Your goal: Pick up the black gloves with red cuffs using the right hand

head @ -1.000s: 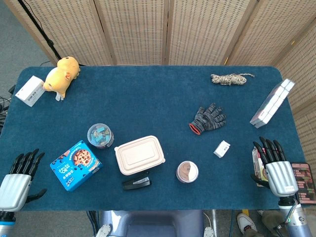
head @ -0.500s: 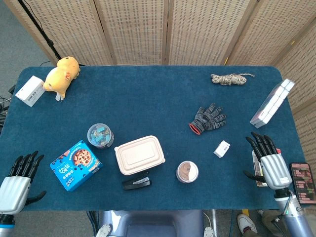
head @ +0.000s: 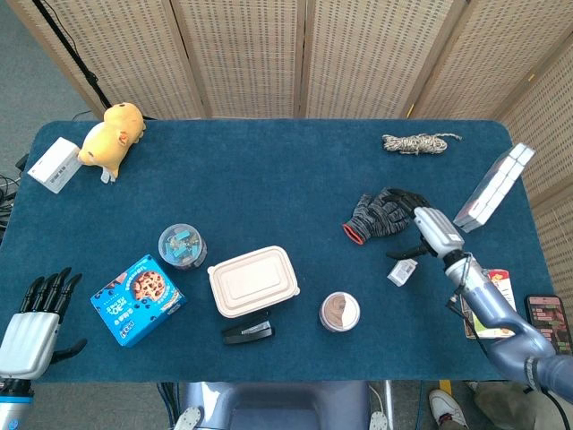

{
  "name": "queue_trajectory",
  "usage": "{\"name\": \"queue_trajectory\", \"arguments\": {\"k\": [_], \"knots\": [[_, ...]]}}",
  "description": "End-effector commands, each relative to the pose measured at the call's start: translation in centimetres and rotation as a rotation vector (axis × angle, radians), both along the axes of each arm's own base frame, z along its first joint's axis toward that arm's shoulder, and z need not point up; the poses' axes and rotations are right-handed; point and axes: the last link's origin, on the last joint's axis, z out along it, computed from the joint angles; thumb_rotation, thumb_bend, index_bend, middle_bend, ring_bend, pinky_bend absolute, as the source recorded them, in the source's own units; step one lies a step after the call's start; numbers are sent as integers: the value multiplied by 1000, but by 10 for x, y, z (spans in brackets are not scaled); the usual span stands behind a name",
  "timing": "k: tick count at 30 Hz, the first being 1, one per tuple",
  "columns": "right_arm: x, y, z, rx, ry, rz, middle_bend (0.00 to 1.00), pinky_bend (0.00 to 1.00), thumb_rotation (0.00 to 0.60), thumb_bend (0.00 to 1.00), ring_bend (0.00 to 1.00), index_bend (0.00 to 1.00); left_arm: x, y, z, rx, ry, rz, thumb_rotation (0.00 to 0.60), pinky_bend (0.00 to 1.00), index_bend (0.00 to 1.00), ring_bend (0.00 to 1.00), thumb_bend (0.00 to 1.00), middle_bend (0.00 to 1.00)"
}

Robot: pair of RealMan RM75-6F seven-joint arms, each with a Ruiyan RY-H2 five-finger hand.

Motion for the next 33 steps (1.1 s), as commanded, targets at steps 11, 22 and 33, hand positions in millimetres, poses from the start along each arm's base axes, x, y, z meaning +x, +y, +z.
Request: {"name": "queue_trajectory", "arguments": {"k": [11, 22, 33], "knots": [[8, -74, -49, 139, -61, -258, 112, 0, 600, 367, 0, 147, -5, 13, -3, -2, 11, 54, 600, 0, 0, 0, 68, 0], [28, -87, -74, 201, 52, -238, 127, 0, 600, 464, 9, 170, -7, 15, -3, -9, 4, 67, 600, 0, 0, 0, 68, 0], [28, -91, -83, 232, 50, -312, 131, 5, 600, 491, 20, 159, -7, 14, 0, 1, -5, 70, 600, 0, 0, 0, 68, 0]]}}
